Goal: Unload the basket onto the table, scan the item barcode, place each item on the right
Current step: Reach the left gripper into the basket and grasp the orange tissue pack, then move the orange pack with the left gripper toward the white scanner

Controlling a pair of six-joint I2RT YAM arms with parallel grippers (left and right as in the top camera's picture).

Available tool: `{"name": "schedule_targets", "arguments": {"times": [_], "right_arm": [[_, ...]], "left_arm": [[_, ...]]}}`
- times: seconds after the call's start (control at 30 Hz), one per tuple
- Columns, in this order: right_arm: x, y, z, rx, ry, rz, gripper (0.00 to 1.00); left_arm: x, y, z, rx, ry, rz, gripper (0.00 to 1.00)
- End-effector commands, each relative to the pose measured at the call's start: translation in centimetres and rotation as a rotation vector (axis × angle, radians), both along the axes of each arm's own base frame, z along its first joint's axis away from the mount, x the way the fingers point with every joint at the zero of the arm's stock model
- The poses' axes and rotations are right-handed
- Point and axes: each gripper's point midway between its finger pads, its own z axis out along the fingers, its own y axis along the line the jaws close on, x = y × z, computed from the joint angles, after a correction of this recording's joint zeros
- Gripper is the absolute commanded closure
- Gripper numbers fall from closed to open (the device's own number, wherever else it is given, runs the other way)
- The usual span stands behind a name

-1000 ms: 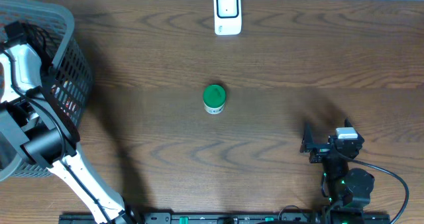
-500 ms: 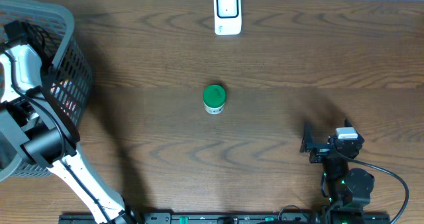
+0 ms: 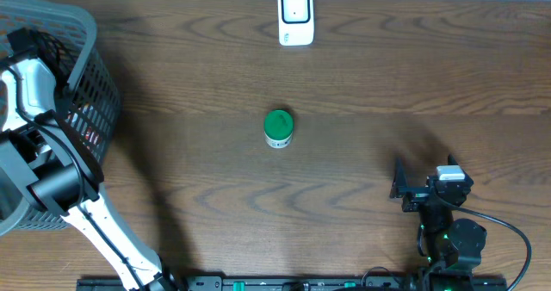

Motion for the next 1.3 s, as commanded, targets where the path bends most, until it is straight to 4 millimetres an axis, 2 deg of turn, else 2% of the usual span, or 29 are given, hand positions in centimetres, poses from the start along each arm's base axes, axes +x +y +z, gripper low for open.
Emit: {"name": "schedule_targets", "arguments": {"times": [0.0, 0.1, 0.17, 0.27, 0.37, 0.47, 0.57, 0.63, 0.67, 0.77, 0.9, 1.07, 1.2, 1.27], "right_arm": [[0.0, 0.1, -0.1, 0.013, 0.005, 0.004, 0.01], [0.0, 0.1, -0.1, 0.013, 0.005, 0.004, 0.01], [0.0, 0.1, -0.1, 0.013, 0.005, 0.004, 0.01], [0.0, 0.1, -0.1, 0.013, 0.005, 0.004, 0.01], [0.0, 0.1, -0.1, 0.013, 0.005, 0.004, 0.01], [0.0, 0.1, -0.1, 0.013, 0.005, 0.004, 0.01], [0.0, 0.1, -0.1, 0.013, 0.005, 0.004, 0.01], [0.0, 0.1, -0.1, 0.013, 0.005, 0.004, 0.01], [0.0, 0.1, -0.1, 0.013, 0.005, 0.004, 0.01], [0.0, 0.1, -0.1, 0.013, 0.005, 0.003, 0.01], [0.0, 0.1, -0.1, 0.013, 0.005, 0.004, 0.01], [0.0, 0.1, -0.1, 0.013, 0.005, 0.004, 0.01], [0.0, 0.1, -0.1, 0.013, 0.005, 0.004, 0.01], [0.0, 0.1, -0.1, 0.013, 0.005, 0.004, 0.01]], "left_arm": [[-0.7, 0.6, 1.3, 0.025, 0.006, 0.008, 0.32], [-0.6, 1.2, 5.3, 0.062, -0.059, 0.019, 0.32], [-0.7, 1.5, 8.6, 0.095, -0.118, 0.031, 0.32], [-1.3, 1.6, 15.0, 0.158, -0.238, 0.049, 0.32], [-2.5, 0.5, 22.0, 0.2, -0.391, 0.097, 0.32], [-3.2, -3.7, 29.1, 0.116, -0.613, 0.032, 0.32], [-4.3, -9.8, 35.1, -0.007, -0.81, -0.124, 0.32], [-5.0, -13.8, 37.7, -0.069, -0.886, -0.232, 0.32], [-5.4, -16.6, 38.7, -0.106, -0.91, -0.299, 0.32], [-6.0, -23.1, 39.1, -0.197, -0.902, -0.454, 0.32], [-6.6, -32.5, 36.9, -0.321, -0.805, -0.7, 0.32], [-6.6, -40.7, 31.5, -0.313, -0.63, -0.871, 0.32], [-7.3, -47.1, 27.3, -0.351, -0.505, -1.012, 0.32], [-7.6, -50.0, 24.6, -0.347, -0.433, -1.068, 0.32]]}}
